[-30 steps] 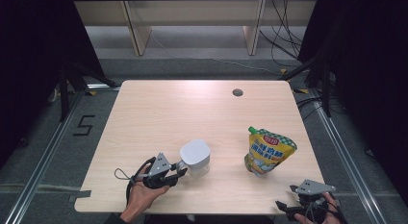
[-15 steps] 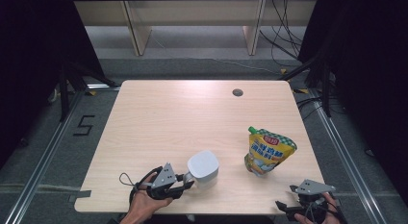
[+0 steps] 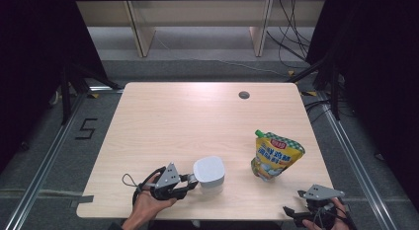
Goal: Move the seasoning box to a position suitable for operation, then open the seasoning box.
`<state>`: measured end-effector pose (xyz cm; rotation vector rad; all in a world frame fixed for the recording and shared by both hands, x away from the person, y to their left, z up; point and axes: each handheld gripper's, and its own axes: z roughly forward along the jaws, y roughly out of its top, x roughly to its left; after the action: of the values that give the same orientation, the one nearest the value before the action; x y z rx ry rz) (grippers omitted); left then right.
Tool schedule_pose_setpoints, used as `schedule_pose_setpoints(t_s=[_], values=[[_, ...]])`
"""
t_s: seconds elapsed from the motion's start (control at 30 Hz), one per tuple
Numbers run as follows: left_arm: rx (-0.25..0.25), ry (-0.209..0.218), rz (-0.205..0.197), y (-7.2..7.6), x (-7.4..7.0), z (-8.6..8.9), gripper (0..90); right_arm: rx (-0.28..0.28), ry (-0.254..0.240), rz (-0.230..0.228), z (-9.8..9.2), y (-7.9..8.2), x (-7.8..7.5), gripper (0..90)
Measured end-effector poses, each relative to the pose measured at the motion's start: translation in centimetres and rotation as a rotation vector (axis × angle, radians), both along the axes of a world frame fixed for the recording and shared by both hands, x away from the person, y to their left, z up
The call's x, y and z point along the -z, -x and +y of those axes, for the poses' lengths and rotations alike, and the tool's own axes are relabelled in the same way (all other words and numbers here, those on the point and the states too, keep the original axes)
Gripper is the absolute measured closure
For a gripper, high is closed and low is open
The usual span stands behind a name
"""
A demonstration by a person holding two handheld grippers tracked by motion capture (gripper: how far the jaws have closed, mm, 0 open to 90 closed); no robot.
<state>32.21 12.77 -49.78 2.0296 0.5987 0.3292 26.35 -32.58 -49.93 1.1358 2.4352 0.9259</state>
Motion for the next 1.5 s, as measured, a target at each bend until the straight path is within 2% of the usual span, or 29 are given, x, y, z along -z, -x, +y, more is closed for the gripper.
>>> schedule_pose_setpoints(t_s=[0.13, 0.23, 0.27, 0.3, 0.33, 0.4, 0.43, 0.47, 0.53, 0.6, 0.67, 0.73, 0.8, 0.93, 0.97, 1.0, 1.03, 1.07, 1.1, 1.13, 1.17, 1.2, 1.27, 1.3, 1.33, 1.4, 1.43, 1.47, 1.5], values=[[-0.026, 0.01, 0.001, -0.3, 0.0, 0.1, 67.4, 0.002, -0.004, 0.003, 0.0, 0.0, 0.0, 21.7], [-0.025, 0.013, 0.007, -0.6, 0.0, 0.2, 66.8, 0.015, -0.019, 0.009, 0.1, 0.2, -0.1, 21.7], [-0.018, 0.005, -0.005, -0.7, -0.1, 0.3, 66.2, 0.003, -0.012, -0.002, -0.1, 0.1, -0.1, 21.7], [-0.049, 0.011, 0.009, -0.5, -0.1, 0.3, 64.7, 0.001, -0.011, -0.006, -0.1, 0.0, 0.0, 21.7], [-0.05, 0.017, 0.008, -0.6, -0.2, 0.4, 62.6, 0.008, -0.017, 0.001, -0.1, 0.1, 0.0, 21.7], [-0.093, 0.022, 0.016, -0.3, -0.6, 0.5, 55.6, 0.011, -0.01, 0.006, -0.2, 0.0, 0.0, 21.6], [-0.093, 0.016, 0.009, -0.1, -0.9, 0.7, 53.1, 0.012, -0.013, 0.007, -0.2, 0.0, 0.0, 21.7], [-0.11, 0.034, 0.019, 0.2, -1.3, 0.8, 51.1, 0.019, -0.015, 0.013, -0.2, 0.1, 0.0, 21.6], [-0.123, 0.042, 0.012, 0.4, -1.8, 1.3, 46.4, 0.014, -0.016, 0.006, -0.3, 0.1, 0.1, 21.6], [-0.119, 0.032, 0.008, 0.7, -2.3, 1.6, 44.5, 0.024, -0.023, 0.014, -0.5, 0.2, 0.1, 21.6], [-0.105, 0.044, 0.006, 0.9, -2.7, 1.9, 42.7, 0.015, -0.02, 0.004, -0.6, 0.1, 0.2, 21.5], [-0.114, 0.052, 0.009, 1.3, -3.1, 2.0, 41.6, 0.028, -0.022, 0.014, -0.6, 0.2, 0.3, 21.5], [-0.094, 0.053, -0.001, 1.4, -3.5, 2.3, 41.3, 0.022, -0.017, 0.01, -0.7, 0.1, 0.3, 21.5], [-0.114, 0.08, 0.004, 1.9, -3.9, 2.8, 39.8, 0.018, -0.02, 0.012, -0.6, 0.1, 0.3, 21.5], [-0.106, 0.074, -0.012, 1.9, -4.1, 3.0, 39.5, 0.034, -0.02, 0.029, -0.5, 0.3, 0.2, 21.5], [-0.122, 0.091, 0.006, 2.0, -4.1, 3.1, 39.3, 0.018, -0.015, 0.007, -0.5, 0.1, 0.3, 21.5], [-0.12, 0.074, -0.005, 2.0, -4.2, 3.3, 39.3, 0.032, -0.022, 0.018, -0.4, 0.2, 0.3, 21.5], [-0.123, 0.079, 0.002, 2.0, -4.2, 3.4, 39.0, 0.015, -0.011, 0.009, -0.4, 0.1, 0.3, 21.5], [-0.124, 0.081, 0.004, 1.9, -4.2, 3.4, 38.7, 0.034, -0.024, 0.018, -0.3, 0.2, 0.3, 21.5], [-0.137, 0.084, 0.011, 1.9, -4.1, 3.4, 38.5, 0.012, -0.009, 0.006, -0.5, 0.0, 0.2, 21.5], [-0.139, 0.096, 0.016, 1.8, -4.1, 3.4, 38.4, 0.02, -0.013, 0.017, -0.4, 0.1, 0.2, 21.5], [-0.154, 0.094, 0.037, 1.8, -4.1, 3.4, 38.2, 0.01, -0.013, 0.006, -0.5, 0.0, 0.3, 21.5], [-0.148, 0.091, 0.027, 1.7, -4.2, 3.4, 37.9, 0.014, -0.012, 0.011, -0.5, 0.0, 0.3, 21.5], [-0.155, 0.109, 0.037, 1.7, -4.2, 3.3, 37.5, 0.012, -0.015, 0.009, -0.5, -0.1, 0.3, 21.5], [-0.154, 0.099, 0.035, 1.8, -4.4, 3.4, 37.0, 0.014, -0.013, 0.011, -0.5, 0.0, 0.3, 21.5], [-0.164, 0.117, 0.046, 1.9, -4.5, 3.2, 36.6, 0.006, -0.017, 0.009, -0.4, -0.1, 0.3, 21.5], [-0.157, 0.105, 0.036, 1.8, -4.7, 3.3, 36.6, 0.012, -0.008, 0.006, -0.4, 0.0, 0.3, 21.5], [-0.163, 0.123, 0.045, 1.9, -4.8, 3.2, 36.6, 0.014, -0.011, 0.009, -0.4, 0.0, 0.3, 21.5], [-0.162, 0.117, 0.038, 1.9, -4.9, 3.2, 36.6, 0.001, -0.021, 0.012, -0.5, -0.1, 0.4, 21.5]])
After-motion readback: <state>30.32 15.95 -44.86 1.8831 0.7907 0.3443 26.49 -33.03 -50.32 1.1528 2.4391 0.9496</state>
